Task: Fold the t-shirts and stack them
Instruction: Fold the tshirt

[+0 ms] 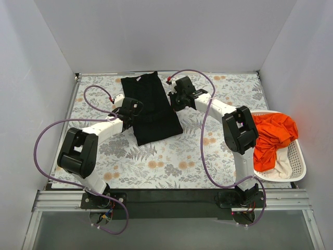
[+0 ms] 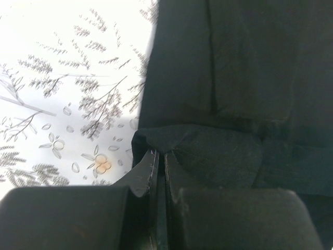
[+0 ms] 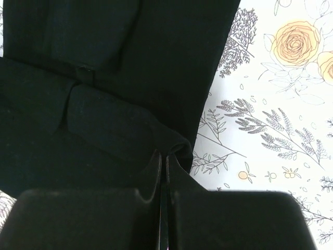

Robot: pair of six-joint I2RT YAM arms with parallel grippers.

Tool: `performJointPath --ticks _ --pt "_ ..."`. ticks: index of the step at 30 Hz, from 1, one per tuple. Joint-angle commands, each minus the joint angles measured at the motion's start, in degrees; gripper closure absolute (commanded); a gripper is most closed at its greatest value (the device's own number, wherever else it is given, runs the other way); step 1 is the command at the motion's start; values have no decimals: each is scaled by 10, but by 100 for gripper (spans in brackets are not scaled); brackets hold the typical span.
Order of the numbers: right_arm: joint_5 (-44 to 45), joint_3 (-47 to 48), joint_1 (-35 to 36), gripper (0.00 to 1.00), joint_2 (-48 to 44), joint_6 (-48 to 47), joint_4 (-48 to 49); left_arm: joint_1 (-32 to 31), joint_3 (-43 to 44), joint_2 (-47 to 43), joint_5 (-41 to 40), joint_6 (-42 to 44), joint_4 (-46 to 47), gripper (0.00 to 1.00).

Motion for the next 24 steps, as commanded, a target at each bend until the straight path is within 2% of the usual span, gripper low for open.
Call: performJointPath --ticks 1,12,15,16,19,23,24 --pt "-3 -4 -4 99 -9 -8 38 5 -4 -1 -18 15 45 100" --pt "-6 -12 -10 97 9 -6 53 6 -4 41 -22 27 80 100" --pt "-6 -10 -11 92 12 -6 53 6 3 41 -21 27 73 90" --pt "-7 -11 -12 88 10 -7 53 6 4 36 -22 27 68 83" --pt "-17 -14 -13 79 -4 -6 52 6 7 2 -29 33 63 72" --pt "-30 -16 -13 66 -31 2 46 6 22 -46 -20 50 45 47" --pt "-31 -20 -13 65 -37 4 38 5 25 -55 -13 50 28 45"
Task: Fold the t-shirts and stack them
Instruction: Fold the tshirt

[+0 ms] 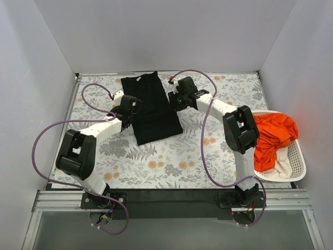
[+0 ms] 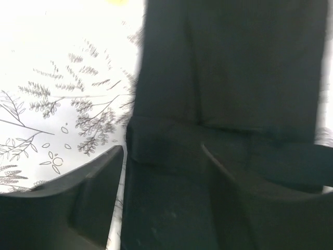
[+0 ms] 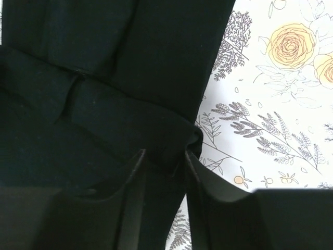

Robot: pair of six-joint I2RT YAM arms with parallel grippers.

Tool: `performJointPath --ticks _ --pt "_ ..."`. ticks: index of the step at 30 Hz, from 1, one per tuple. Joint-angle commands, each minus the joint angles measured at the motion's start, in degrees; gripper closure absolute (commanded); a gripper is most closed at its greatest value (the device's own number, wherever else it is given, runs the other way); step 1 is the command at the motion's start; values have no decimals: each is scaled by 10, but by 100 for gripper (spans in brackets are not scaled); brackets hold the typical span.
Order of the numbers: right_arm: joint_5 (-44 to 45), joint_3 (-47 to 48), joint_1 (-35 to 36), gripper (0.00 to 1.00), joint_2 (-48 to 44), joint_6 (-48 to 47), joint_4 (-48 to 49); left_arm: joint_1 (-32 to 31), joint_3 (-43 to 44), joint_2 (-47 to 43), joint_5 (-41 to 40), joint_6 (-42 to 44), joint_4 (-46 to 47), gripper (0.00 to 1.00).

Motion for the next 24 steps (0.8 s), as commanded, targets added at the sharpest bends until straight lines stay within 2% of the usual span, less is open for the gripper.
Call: performJointPath --ticks 1,6,10,13,17,20,24 --pt "-16 -11 -2 63 -54 2 9 2 30 -73 7 12 -27 41" --pt "-51 -78 -2 62 -109 22 6 -16 10 -143 67 -38 -93 39" --pt "-119 -147 -2 63 -130 52 9 -48 -25 -152 132 -66 -111 46" --pt "-135 -195 -2 65 -128 62 31 -69 -39 -131 147 -78 -111 53" --pt "-137 -232 -2 67 -115 62 57 -70 -31 -87 148 -77 -109 58" --pt "-136 -249 -2 69 -101 58 59 -71 -31 -49 156 -68 -110 60" --pt "-140 -317 -2 69 -114 72 61 -77 -46 -23 189 -80 -138 61"
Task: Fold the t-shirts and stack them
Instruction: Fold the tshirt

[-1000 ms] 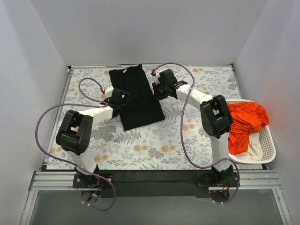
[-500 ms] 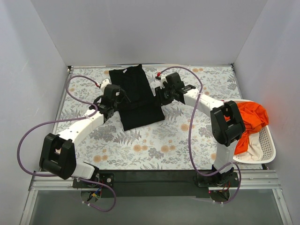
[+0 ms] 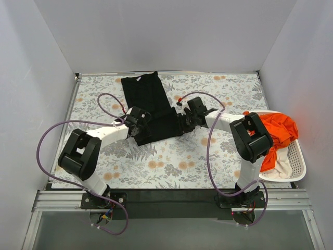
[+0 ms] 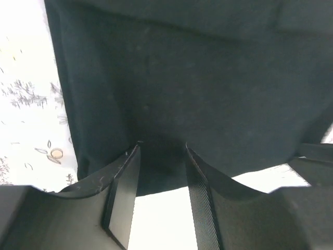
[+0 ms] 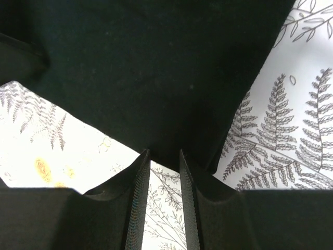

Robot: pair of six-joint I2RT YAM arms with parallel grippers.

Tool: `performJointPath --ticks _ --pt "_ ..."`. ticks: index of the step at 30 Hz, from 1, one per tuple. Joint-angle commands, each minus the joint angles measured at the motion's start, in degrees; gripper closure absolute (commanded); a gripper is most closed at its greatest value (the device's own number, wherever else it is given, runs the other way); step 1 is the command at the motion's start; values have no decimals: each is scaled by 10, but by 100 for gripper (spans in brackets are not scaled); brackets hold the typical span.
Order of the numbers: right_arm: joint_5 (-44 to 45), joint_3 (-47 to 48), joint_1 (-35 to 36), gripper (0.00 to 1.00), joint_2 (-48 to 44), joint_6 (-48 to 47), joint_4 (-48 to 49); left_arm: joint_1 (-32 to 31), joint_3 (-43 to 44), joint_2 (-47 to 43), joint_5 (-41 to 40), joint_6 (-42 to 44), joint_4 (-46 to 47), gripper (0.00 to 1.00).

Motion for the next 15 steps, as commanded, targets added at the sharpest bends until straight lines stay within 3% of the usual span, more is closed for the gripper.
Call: performJointPath --ticks 1,7,15 --pt "-5 -66 0 69 -16 16 0 -8 -22 1 33 -12 -32 62" --pt "-48 -181 13 69 -80 60 -11 -27 -101 -34 58 -31 -85 62" --pt "-62 -261 121 68 -210 121 -43 -51 -197 -186 72 -56 -148 61"
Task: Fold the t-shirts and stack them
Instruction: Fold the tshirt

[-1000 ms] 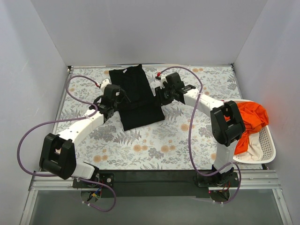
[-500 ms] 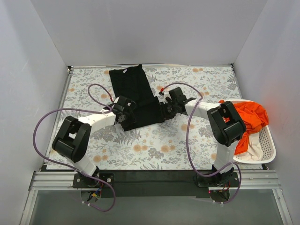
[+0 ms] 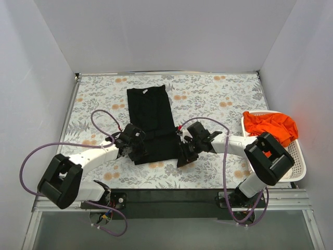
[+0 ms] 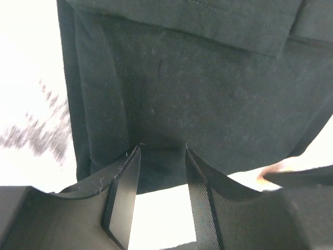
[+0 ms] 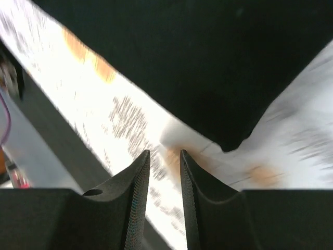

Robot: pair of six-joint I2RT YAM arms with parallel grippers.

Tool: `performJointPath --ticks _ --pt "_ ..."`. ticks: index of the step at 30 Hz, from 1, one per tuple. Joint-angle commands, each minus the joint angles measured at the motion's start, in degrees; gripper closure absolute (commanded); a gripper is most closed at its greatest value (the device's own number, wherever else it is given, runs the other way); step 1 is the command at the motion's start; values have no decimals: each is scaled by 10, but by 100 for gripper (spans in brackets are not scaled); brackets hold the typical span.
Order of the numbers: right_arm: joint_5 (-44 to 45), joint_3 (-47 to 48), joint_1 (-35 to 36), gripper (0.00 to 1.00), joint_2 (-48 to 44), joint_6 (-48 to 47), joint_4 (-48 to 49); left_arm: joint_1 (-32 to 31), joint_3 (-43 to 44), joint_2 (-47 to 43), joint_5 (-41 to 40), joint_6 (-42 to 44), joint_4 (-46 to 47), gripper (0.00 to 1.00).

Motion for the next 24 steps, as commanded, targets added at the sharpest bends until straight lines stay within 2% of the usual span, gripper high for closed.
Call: performJointPath --ticks 1,4,8,13,22,24 --pt "4 -18 46 68 -40 33 -58 -6 -34 -52 6 -10 -122 60" --pt "10 11 65 68 -69 23 -60 -5 -13 -80 -28 -10 -144 57" --pt "63 76 66 68 -86 -18 -66 -6 26 -101 -39 -17 -162 53" --pt "100 159 66 67 -37 -79 -59 -6 46 -113 -37 -26 -164 53" --pt "102 241 67 69 75 -148 -20 -9 10 -91 -2 -39 -109 67" --pt "103 252 71 69 98 -156 -18 -9 1 -89 26 -35 -98 70"
